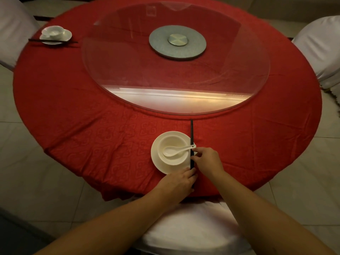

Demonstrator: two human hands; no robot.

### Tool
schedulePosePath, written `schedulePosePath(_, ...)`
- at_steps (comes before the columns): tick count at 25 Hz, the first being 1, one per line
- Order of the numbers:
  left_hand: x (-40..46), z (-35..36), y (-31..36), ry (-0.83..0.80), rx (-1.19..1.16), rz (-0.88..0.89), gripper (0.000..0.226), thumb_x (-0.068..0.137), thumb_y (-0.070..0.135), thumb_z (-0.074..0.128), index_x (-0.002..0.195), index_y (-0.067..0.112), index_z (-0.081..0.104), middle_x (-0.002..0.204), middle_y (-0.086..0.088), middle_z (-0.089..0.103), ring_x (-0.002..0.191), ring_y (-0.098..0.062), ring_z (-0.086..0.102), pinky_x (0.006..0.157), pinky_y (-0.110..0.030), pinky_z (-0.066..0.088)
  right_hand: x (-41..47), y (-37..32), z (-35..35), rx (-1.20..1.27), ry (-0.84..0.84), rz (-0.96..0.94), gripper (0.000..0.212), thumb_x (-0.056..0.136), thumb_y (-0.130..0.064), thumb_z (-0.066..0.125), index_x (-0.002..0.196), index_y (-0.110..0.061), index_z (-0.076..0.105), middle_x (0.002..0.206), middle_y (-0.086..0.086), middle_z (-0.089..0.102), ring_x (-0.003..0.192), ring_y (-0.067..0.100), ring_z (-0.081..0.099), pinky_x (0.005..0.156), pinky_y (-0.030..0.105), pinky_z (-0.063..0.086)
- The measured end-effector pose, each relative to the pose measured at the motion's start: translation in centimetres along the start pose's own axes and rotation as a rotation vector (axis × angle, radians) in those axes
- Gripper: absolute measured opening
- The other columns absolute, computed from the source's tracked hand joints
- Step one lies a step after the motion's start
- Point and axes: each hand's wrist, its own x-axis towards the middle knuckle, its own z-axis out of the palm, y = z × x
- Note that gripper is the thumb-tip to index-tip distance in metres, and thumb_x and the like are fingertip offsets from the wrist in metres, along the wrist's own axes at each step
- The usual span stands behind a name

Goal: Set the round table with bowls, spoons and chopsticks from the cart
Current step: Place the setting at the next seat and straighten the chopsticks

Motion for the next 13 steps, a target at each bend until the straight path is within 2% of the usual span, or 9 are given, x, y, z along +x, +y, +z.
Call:
schedulePosePath(1, -0.5, -0.4, 0.0, 0.063, -0.069, 0.009, 0.050, 0.097, 0.032, 0.059, 0.138, 0.005, 0.057, 0.142, -0.014, 0.058, 0.127, -0.027, 0.055, 0.105, -0.043, 0.048, -0.1, 0.0, -0.1, 0.012, 0.009, 0.001, 0.032, 0.087, -0.016, 0.072, 0.118, -0.022, 0.076, 0.087, -0.001, 0.076, 0.074, 0.012, 0.065, 0.068, 0.021, 0.046)
schedulePosePath(3, -1.8, -1.2, -0.4, 0.339, -0.263, -0.056, 0.030, 0.091, 0.034, 0.065, 0.108, 0.010, 0.073, 0.103, -0.007, 0.072, 0.093, -0.021, 0.066, 0.080, -0.034, 0.055, -0.3, 0.2, -0.2, 0.036, 0.025, 0.003, 0.033, 0.085, -0.015, 0.074, 0.118, -0.022, 0.076, 0.081, -0.004, 0.071, 0.076, 0.013, 0.065, 0.073, 0.027, 0.051)
schedulePosePath(4, -2.3, -1.8, -0.9, 0.516, -0.382, -0.197, 0.019, 0.091, 0.031, 0.065, 0.097, 0.015, 0.072, 0.091, 0.001, 0.068, 0.083, -0.017, 0.063, 0.074, -0.026, 0.052, -0.3, 0.3, -0.2, 0.044, 0.029, 0.005, 0.034, 0.085, -0.016, 0.075, 0.118, -0.022, 0.075, 0.082, -0.005, 0.070, 0.077, 0.014, 0.066, 0.074, 0.028, 0.052)
schedulePosePath(6, -2.8, -3.1, -3.0, 0.776, -0.658, -0.625, 0.006, 0.093, 0.023, 0.062, 0.097, 0.025, 0.066, 0.093, 0.011, 0.061, 0.086, -0.011, 0.062, 0.075, -0.013, 0.048, -0.4, 0.4, -0.2, 0.059, 0.025, 0.015, 0.037, 0.085, -0.017, 0.076, 0.122, -0.021, 0.074, 0.091, -0.002, 0.073, 0.083, 0.015, 0.066, 0.078, 0.031, 0.055)
schedulePosePath(7, -2.7, -3.6, -4.4, 0.800, -0.783, -0.835, 0.013, 0.095, 0.022, 0.060, 0.106, 0.025, 0.067, 0.103, 0.011, 0.062, 0.095, -0.013, 0.063, 0.083, -0.013, 0.049, -0.4, 0.4, -0.1, 0.065, 0.021, 0.019, 0.038, 0.085, -0.017, 0.076, 0.123, -0.021, 0.073, 0.095, 0.000, 0.074, 0.085, 0.015, 0.067, 0.079, 0.032, 0.055)
schedulePosePath(8, -2.5, -3.8, -5.7, 0.746, -0.874, -0.983, 0.023, 0.096, 0.022, 0.060, 0.118, 0.020, 0.068, 0.115, 0.005, 0.064, 0.106, -0.016, 0.063, 0.095, -0.021, 0.050, -0.4, 0.4, 0.0, 0.066, 0.017, 0.022, 0.039, 0.085, -0.016, 0.076, 0.123, -0.021, 0.073, 0.096, 0.000, 0.074, 0.085, 0.015, 0.067, 0.079, 0.032, 0.055)
schedulePosePath(9, -2.2, -3.9, -6.6, 0.650, -0.945, -1.051, 0.033, 0.097, 0.023, 0.060, 0.128, 0.014, 0.065, 0.127, -0.001, 0.064, 0.117, -0.020, 0.061, 0.104, -0.030, 0.048, -0.5, 0.4, 0.0, 0.063, 0.015, 0.022, 0.038, 0.085, -0.015, 0.075, 0.122, -0.022, 0.073, 0.093, -0.002, 0.073, 0.083, 0.015, 0.066, 0.076, 0.031, 0.055)
schedulePosePath(11, -1.5, -4.0, -7.5, 0.511, -1.071, -1.068, 0.044, 0.096, 0.020, 0.062, 0.139, 0.009, 0.058, 0.138, -0.007, 0.062, 0.124, -0.023, 0.060, 0.107, -0.037, 0.047, -0.5, 0.3, 0.0, 0.054, 0.018, 0.014, 0.036, 0.085, -0.013, 0.074, 0.120, -0.023, 0.075, 0.083, -0.008, 0.068, 0.074, 0.011, 0.064, 0.067, 0.025, 0.050)
schedulePosePath(13, -1.1, -3.9, -7.4, 0.460, -1.120, -1.074, 0.044, 0.094, 0.014, 0.064, 0.138, 0.009, 0.059, 0.136, -0.007, 0.064, 0.120, -0.022, 0.062, 0.100, -0.034, 0.050, -0.6, 0.1, -0.1, 0.045, 0.021, 0.007, 0.034, 0.085, -0.011, 0.074, 0.117, -0.023, 0.076, 0.076, -0.010, 0.065, 0.069, 0.011, 0.065, 0.062, 0.024, 0.050)
